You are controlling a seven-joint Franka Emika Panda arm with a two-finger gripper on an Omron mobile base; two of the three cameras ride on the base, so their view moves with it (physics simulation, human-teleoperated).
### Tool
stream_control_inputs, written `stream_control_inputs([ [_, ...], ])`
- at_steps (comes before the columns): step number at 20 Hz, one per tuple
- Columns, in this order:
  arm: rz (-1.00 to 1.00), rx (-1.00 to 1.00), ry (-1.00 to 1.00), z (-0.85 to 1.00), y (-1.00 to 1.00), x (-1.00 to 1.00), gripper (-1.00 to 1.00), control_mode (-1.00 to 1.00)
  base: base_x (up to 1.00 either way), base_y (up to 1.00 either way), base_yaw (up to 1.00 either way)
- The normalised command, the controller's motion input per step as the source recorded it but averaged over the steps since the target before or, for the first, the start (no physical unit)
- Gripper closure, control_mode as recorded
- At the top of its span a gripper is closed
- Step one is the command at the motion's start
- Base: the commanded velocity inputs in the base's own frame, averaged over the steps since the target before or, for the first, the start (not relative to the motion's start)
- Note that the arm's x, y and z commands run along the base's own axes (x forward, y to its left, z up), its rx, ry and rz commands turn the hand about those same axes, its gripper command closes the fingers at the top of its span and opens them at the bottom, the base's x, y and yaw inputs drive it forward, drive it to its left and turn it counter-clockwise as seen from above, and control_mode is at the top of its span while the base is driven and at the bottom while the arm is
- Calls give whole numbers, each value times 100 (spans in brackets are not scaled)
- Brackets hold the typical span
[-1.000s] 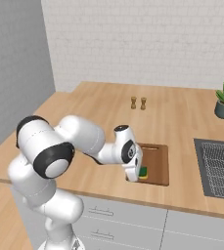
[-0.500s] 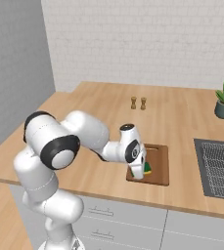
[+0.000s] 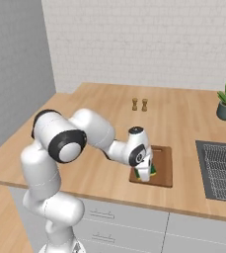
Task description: Pick up the sponge from the counter and clean the cutting board by briefly scrubbing or pressing down on the cutting board. Once finished, release the sponge.
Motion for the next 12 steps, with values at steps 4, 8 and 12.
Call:
stream_control_inputs([
  [4, 0, 0, -1, -23, -39, 12, 100, -100, 0, 0, 0],
  [8, 0, 0, 0, -28, -42, 3, 100, -100, 0, 0, 0],
  [12, 0, 0, 0, -31, -39, 0, 100, -100, 0, 0, 0],
])
